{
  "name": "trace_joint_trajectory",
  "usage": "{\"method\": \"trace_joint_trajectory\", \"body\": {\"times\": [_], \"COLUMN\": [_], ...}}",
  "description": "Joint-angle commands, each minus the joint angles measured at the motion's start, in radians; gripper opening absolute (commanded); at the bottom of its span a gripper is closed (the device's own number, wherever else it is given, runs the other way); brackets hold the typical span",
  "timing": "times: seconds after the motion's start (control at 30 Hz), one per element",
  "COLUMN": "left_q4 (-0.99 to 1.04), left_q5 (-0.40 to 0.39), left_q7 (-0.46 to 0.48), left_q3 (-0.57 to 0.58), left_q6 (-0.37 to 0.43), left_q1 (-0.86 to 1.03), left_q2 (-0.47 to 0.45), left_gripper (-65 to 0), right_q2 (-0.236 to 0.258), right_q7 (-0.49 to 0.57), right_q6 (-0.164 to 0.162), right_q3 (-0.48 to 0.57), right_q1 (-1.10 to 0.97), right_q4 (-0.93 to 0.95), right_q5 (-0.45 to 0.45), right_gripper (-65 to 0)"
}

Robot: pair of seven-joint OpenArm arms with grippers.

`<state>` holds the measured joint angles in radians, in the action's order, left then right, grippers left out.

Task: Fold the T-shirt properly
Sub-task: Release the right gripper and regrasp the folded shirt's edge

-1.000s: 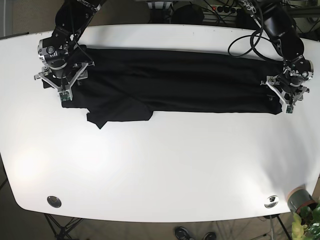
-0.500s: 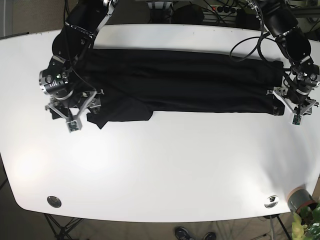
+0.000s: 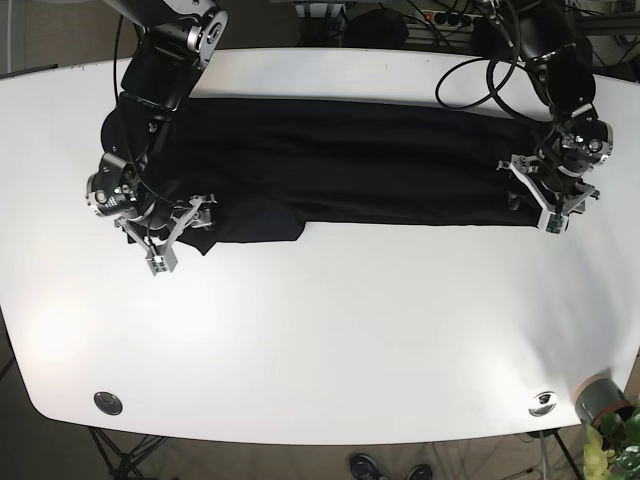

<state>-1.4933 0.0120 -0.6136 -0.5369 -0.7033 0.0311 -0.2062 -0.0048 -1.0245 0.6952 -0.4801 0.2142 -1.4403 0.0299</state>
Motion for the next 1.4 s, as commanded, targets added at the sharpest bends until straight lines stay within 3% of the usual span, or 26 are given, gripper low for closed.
{"method": "trace_joint_trajectory", "body": {"times": [0.0, 0.17, 0.3, 0.4, 0.73, 0.9, 1.0, 1.3, 1.37], "left_q4": [0.016, 0.064, 0.087, 0.098, 0.104, 0.104, 0.104, 0.105, 0.116], "left_q5": [-0.013, -0.013, -0.013, -0.013, -0.013, -0.013, -0.013, -0.013, -0.013], "left_q7": [0.021, 0.022, 0.024, 0.024, 0.024, 0.025, 0.025, 0.025, 0.025], "left_q3": [-0.005, -0.004, -0.004, -0.004, 0.001, -0.001, 0.001, 0.002, 0.002], "left_q6": [0.005, 0.005, 0.005, 0.005, 0.005, 0.005, 0.005, 0.005, 0.005], "left_q1": [-0.009, -0.004, -0.003, -0.003, -0.001, -0.003, -0.003, -0.003, -0.003], "left_q2": [-0.014, -0.014, -0.016, -0.016, -0.016, -0.016, -0.016, -0.016, -0.016], "left_gripper": [-26.7, -26.7, -26.7, -26.7, -26.7, -26.7, -26.7, -26.7, -26.7], "right_q2": [0.002, -0.004, -0.024, -0.024, -0.028, -0.025, -0.025, -0.033, -0.033], "right_q7": [0.040, 0.048, 0.034, 0.019, 0.019, 0.019, 0.019, 0.016, 0.016], "right_q6": [0.003, 0.003, 0.003, 0.003, 0.003, 0.003, 0.003, 0.003, 0.003], "right_q3": [0.004, 0.005, 0.028, 0.039, 0.039, 0.039, 0.039, 0.039, 0.037], "right_q1": [0.027, 0.027, 0.020, -0.005, -0.023, -0.019, -0.002, 0.001, -0.002], "right_q4": [0.037, 0.036, 0.017, -0.023, -0.010, 0.008, 0.011, 0.005, -0.010], "right_q5": [0.021, 0.023, 0.035, 0.057, 0.092, 0.095, 0.097, 0.097, 0.097], "right_gripper": [-13.3, -16.0, -27.3, -32.0, -23.3, -25.0, -31.4, -61.5, -63.3]}}
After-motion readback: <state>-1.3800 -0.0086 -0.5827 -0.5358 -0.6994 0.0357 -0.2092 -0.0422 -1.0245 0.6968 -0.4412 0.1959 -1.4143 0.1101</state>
